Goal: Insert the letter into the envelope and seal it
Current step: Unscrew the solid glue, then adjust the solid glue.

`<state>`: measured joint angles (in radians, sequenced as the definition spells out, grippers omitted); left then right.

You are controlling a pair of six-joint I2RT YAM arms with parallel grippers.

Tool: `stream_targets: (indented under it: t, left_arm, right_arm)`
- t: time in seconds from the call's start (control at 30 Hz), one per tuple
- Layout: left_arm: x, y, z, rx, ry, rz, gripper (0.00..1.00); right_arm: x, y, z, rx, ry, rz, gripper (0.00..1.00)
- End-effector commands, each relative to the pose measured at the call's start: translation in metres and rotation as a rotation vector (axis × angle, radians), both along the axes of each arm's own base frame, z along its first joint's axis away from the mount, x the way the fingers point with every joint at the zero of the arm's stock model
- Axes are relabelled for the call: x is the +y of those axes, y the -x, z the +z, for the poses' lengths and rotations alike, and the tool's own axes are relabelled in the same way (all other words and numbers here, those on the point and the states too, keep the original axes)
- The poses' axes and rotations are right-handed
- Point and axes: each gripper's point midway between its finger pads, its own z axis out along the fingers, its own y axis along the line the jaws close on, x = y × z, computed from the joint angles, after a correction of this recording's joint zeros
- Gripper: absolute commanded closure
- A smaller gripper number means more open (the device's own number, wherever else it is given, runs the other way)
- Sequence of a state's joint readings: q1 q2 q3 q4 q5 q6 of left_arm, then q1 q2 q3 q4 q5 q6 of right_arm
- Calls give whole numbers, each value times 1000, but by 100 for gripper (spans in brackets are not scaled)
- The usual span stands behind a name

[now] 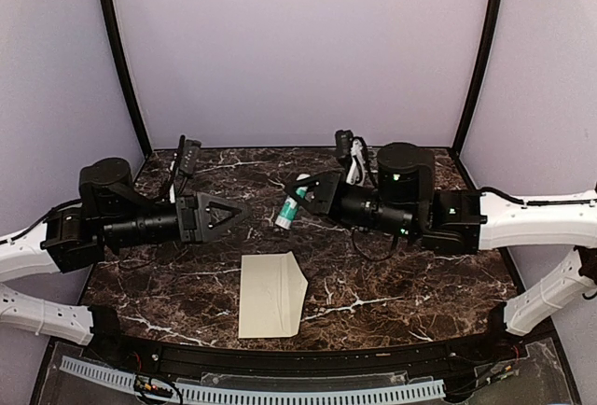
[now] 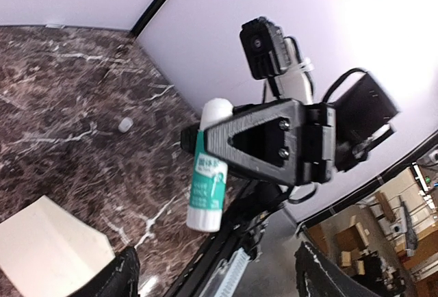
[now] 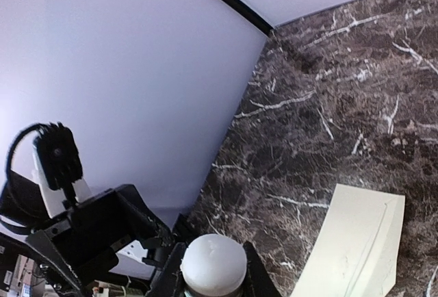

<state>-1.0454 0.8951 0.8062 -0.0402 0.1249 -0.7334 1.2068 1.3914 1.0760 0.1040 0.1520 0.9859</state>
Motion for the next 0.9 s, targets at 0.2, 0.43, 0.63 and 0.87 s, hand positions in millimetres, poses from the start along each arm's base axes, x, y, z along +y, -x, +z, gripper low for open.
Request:
stream_targets:
  t: [0.2, 0.43, 0.63, 0.87]
  left_arm:
    - [-5, 13, 81, 35, 463, -81, 23]
    - [-17, 5, 91, 73, 534, -82, 23]
    - [-30, -2, 83, 127, 527, -77, 22]
    - [-41, -4, 88, 170, 586, -103, 30]
  right_arm:
    - [-25, 9, 114, -220, -488, 19, 95]
    - [-15, 12, 127, -251, -517, 49, 95]
    - [-11, 13, 125, -256, -514, 60, 95]
    - [-13, 15, 129, -303, -516, 58, 96]
